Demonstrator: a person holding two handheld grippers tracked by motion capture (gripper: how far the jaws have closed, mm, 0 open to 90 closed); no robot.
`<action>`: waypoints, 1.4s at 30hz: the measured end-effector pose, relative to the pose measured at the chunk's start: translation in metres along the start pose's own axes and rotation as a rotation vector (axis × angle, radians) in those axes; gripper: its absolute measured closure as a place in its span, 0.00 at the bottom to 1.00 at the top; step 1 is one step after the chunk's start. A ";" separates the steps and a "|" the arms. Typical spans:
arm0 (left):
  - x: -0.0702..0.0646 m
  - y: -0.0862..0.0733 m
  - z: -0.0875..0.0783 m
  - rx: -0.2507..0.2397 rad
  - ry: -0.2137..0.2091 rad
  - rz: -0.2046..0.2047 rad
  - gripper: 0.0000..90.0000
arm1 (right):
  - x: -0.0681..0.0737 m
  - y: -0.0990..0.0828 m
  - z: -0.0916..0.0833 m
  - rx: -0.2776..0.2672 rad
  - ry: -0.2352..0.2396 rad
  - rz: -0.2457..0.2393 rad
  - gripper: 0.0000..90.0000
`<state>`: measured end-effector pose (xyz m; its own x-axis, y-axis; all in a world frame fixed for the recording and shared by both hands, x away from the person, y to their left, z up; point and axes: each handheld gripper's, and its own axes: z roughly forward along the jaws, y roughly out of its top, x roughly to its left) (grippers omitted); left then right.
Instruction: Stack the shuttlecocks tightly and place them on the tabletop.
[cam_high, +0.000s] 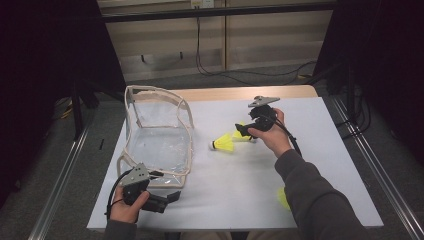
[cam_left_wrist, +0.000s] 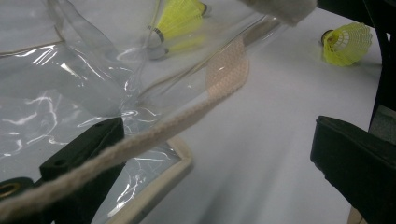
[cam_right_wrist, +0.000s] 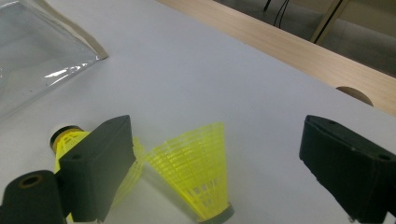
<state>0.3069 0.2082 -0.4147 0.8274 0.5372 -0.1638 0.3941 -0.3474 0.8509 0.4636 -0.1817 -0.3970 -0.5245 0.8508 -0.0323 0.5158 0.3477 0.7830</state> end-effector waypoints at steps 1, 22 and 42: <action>0.000 0.000 0.000 0.000 0.000 0.000 0.04 | 0.000 0.000 0.001 0.003 -0.002 0.000 0.11; 0.001 -0.001 0.001 -0.006 -0.011 -0.002 0.04 | 0.004 0.000 0.037 0.097 0.001 -0.002 0.32; 0.001 0.000 0.001 -0.002 -0.006 -0.003 0.04 | -0.013 -0.011 0.003 0.123 0.091 -0.015 0.95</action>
<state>0.3078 0.2085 -0.4156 0.8285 0.5338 -0.1693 0.3958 -0.3443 0.8513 0.4672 -0.1956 -0.4068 -0.5893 0.8077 0.0176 0.5838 0.4106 0.7004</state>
